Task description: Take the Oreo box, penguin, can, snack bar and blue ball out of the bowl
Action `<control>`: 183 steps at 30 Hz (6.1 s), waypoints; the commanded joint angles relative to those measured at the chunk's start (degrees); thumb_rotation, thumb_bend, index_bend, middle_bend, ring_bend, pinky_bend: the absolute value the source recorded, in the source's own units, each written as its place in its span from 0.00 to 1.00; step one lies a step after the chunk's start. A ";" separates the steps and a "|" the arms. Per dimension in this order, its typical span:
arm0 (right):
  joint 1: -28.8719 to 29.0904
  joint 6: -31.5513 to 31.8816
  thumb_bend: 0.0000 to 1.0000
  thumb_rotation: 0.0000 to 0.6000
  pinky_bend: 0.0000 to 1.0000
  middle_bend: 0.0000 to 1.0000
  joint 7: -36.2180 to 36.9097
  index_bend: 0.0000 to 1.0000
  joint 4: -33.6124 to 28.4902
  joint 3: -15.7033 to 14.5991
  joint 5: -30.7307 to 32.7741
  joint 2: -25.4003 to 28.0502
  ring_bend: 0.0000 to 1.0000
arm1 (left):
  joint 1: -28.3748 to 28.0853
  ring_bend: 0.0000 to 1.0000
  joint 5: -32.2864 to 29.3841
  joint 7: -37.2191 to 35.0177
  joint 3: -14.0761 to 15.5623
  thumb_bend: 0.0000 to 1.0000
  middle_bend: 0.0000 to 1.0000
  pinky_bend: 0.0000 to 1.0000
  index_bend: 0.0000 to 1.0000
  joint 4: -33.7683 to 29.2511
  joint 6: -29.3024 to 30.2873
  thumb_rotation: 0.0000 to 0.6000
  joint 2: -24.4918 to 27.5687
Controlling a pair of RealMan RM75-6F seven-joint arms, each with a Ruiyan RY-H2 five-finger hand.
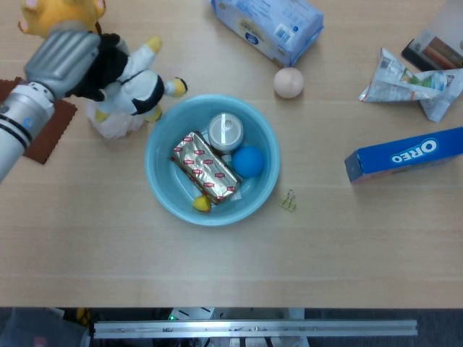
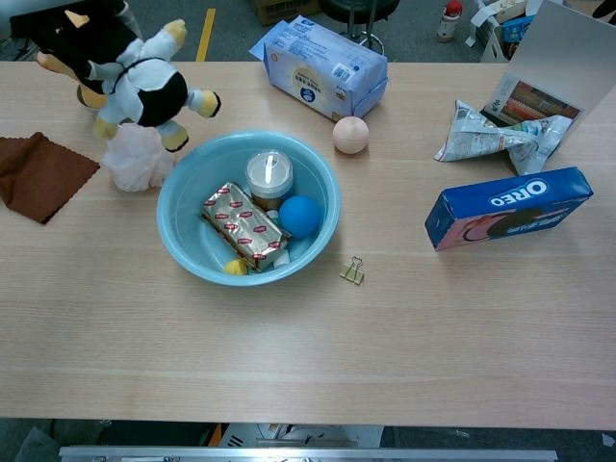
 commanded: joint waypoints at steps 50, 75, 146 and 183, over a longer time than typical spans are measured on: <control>17.27 -12.40 0.16 1.00 0.44 0.29 -31.57 0.13 -2.18 2.85 9.38 -16.75 0.21 | 19.24 0.01 12.91 7.59 6.39 0.37 0.06 0.22 0.09 -10.91 20.13 1.00 10.74; 44.11 -3.21 0.15 1.00 0.44 0.29 -66.10 0.13 13.76 -0.55 46.61 -48.51 0.22 | 23.31 0.01 18.19 4.15 7.59 0.37 0.06 0.22 0.09 -13.40 23.44 1.00 13.25; 49.92 -0.59 0.30 1.00 0.56 0.55 -75.93 0.48 29.34 0.15 47.43 -64.06 0.39 | 24.62 0.01 19.80 -2.83 7.26 0.37 0.06 0.22 0.09 -8.42 22.26 1.00 12.80; 31.68 -1.49 0.30 1.00 0.56 0.55 -53.26 0.48 2.58 -5.13 33.43 -24.98 0.40 | 24.75 0.01 20.68 -3.25 6.95 0.37 0.06 0.22 0.09 -8.62 23.21 1.00 13.09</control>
